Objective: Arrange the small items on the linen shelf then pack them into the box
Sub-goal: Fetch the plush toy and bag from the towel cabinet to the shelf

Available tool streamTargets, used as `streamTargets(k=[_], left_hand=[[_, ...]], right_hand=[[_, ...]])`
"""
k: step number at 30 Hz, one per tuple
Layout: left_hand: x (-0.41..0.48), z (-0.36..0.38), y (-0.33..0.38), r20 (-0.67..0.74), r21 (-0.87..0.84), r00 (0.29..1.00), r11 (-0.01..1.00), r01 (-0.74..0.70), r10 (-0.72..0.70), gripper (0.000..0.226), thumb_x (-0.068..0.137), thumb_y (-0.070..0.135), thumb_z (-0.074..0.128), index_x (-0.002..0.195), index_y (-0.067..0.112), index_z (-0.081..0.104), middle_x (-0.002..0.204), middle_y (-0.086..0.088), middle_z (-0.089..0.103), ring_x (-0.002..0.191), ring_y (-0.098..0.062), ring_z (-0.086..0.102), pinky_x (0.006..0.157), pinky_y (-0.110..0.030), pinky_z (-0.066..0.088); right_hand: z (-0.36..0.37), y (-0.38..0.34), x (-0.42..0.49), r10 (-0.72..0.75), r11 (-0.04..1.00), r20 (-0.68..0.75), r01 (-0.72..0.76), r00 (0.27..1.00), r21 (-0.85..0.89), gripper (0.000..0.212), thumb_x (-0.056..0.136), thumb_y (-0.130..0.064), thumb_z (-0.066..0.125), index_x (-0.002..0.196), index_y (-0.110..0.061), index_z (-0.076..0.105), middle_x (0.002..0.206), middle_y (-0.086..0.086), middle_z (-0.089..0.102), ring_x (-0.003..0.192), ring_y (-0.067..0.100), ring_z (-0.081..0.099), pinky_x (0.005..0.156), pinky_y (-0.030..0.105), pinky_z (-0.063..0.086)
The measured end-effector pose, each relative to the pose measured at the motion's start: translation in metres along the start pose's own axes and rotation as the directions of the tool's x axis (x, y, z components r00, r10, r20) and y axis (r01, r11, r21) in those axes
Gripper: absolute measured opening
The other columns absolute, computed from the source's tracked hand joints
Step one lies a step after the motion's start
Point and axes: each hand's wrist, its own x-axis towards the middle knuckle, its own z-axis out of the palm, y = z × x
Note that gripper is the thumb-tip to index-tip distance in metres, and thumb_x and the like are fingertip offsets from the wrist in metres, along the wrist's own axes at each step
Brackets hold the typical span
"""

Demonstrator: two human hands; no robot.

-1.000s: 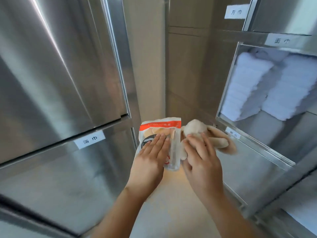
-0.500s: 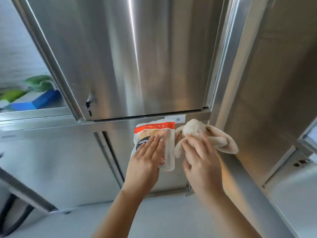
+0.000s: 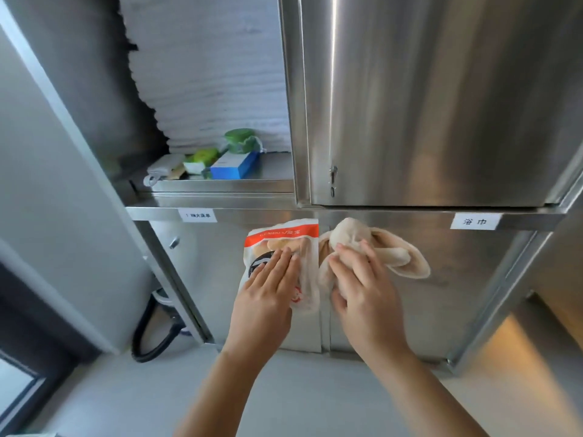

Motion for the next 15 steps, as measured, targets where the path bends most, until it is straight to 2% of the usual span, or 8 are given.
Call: streamTargets(k=[3,5,7,11,15], left_hand=[[-0.013,-0.014,-0.028,-0.005,0.04,1.0,0.999,0.011,-0.011,0.045,0.068,-0.003,0.048,0.11,-0.008,0.065,0.117,-0.02,0.063,0.107,-0.037,0.061,0.086,-0.049,0.05],[-0.02,-0.018,-0.043,-0.005,0.039,0.999,0.998,0.046,-0.046,0.048,0.062,-0.01,0.063,0.11,-0.008,0.065,0.117,-0.02,0.062,0.107,-0.037,0.061,0.086,-0.051,0.05],[-0.026,-0.017,-0.054,0.015,0.039,0.996,0.995,0.088,-0.088,0.061,0.05,-0.014,0.075,0.11,-0.008,0.065,0.117,-0.02,0.062,0.106,-0.037,0.061,0.086,-0.052,0.048],[-0.025,-0.012,-0.078,0.011,0.057,0.995,0.993,0.1,-0.101,0.054,0.056,-0.012,0.065,0.11,-0.007,0.065,0.117,-0.02,0.062,0.106,-0.037,0.061,0.084,-0.052,0.05],[-0.006,0.0,-0.108,0.023,0.076,0.994,0.991,0.106,-0.108,0.058,0.052,-0.016,0.063,0.109,-0.008,0.065,0.116,-0.02,0.063,0.105,-0.038,0.061,0.08,-0.051,0.053]], right_hand=[[0.018,-0.026,0.007,-0.023,0.999,0.017,0.022,1.0,0.031,0.038,0.062,0.013,0.071,0.099,0.004,0.069,0.111,0.017,0.065,0.11,0.044,0.055,0.089,0.053,0.048],[0.031,-0.038,0.011,-0.044,0.998,0.028,0.043,0.999,0.046,0.037,0.065,0.013,0.069,0.1,0.004,0.068,0.112,0.017,0.064,0.111,0.044,0.054,0.091,0.053,0.047],[0.044,-0.046,0.015,-0.06,0.997,0.031,0.059,0.998,0.042,0.033,0.069,0.011,0.067,0.101,0.004,0.069,0.112,0.017,0.065,0.111,0.043,0.055,0.091,0.052,0.047],[0.071,-0.052,0.029,-0.072,0.997,0.045,0.07,0.996,0.043,0.035,0.064,0.011,0.073,0.099,0.003,0.07,0.109,0.017,0.066,0.109,0.043,0.056,0.094,0.051,0.045],[0.103,-0.049,0.054,-0.096,0.994,0.035,0.094,0.995,0.056,0.036,0.063,0.011,0.074,0.098,0.003,0.069,0.108,0.016,0.066,0.11,0.042,0.056,0.096,0.052,0.043]])
